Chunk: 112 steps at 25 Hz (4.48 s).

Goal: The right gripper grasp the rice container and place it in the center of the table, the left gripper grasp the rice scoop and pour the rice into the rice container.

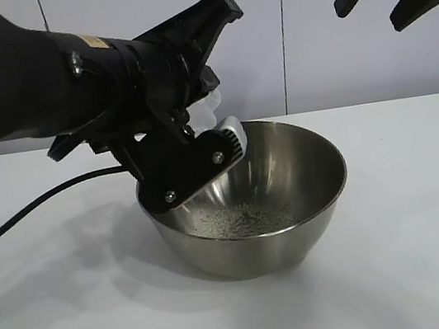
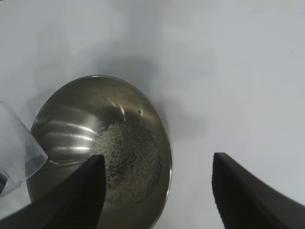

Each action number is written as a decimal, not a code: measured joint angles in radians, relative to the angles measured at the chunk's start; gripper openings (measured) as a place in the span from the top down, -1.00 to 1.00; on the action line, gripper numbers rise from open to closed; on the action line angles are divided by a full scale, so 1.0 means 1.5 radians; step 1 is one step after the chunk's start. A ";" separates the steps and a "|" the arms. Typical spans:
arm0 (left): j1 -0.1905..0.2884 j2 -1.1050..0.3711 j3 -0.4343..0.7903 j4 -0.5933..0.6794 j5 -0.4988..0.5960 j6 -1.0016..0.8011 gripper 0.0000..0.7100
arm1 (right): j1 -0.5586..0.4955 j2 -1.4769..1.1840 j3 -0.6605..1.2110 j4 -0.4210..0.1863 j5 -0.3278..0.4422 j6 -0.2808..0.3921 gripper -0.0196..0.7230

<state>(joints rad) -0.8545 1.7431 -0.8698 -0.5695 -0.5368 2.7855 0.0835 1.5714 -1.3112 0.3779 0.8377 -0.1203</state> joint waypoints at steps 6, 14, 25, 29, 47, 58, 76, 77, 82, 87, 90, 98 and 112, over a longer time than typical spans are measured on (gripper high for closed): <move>0.018 -0.026 -0.012 -0.173 -0.002 -0.242 0.97 | 0.000 0.000 0.000 0.000 0.000 0.000 -0.24; 0.165 -0.126 -0.045 -0.336 0.204 -0.621 0.97 | 0.000 0.000 0.000 0.000 0.000 0.000 -0.24; 0.400 -0.151 -0.060 -0.373 0.509 -0.958 0.97 | 0.000 0.000 0.000 0.000 0.000 0.000 -0.24; 0.478 -0.151 -0.060 -0.550 0.643 -0.864 0.97 | 0.000 0.000 0.000 0.000 -0.002 0.000 -0.24; 0.590 -0.005 -0.006 -0.746 0.836 -0.252 0.97 | 0.000 0.000 0.000 0.000 -0.012 0.000 -0.24; 0.598 0.139 -0.048 -0.750 0.836 -0.197 0.97 | 0.000 0.000 0.000 0.000 -0.012 0.000 -0.24; 0.599 0.189 -0.073 -0.760 0.775 -0.149 0.94 | 0.000 0.000 0.000 0.000 -0.013 0.000 -0.24; 0.599 0.189 -0.073 -0.760 0.773 -0.149 0.91 | 0.000 0.000 0.000 0.000 -0.013 0.000 -0.24; 0.599 0.189 -0.073 -0.760 0.759 -0.148 0.49 | 0.000 0.000 0.000 0.000 -0.013 0.000 -0.24; 0.599 0.189 -0.073 -0.760 0.753 -0.148 0.11 | 0.000 0.000 0.000 0.000 -0.013 0.000 -0.24; 0.599 0.189 -0.073 -0.759 0.722 -0.154 0.07 | 0.000 0.000 0.000 0.000 -0.013 0.000 -0.24; 0.599 0.146 -0.073 -0.751 0.572 -0.315 0.06 | 0.000 0.000 0.000 0.000 -0.018 0.000 -0.24; 0.586 0.060 -0.194 -0.718 0.829 -1.052 0.07 | 0.000 0.000 0.000 -0.001 -0.024 0.000 -0.24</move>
<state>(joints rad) 0.0246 1.8326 -1.1602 -1.6467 0.7063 1.2073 0.0835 1.5714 -1.3112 0.3770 0.8020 -0.1203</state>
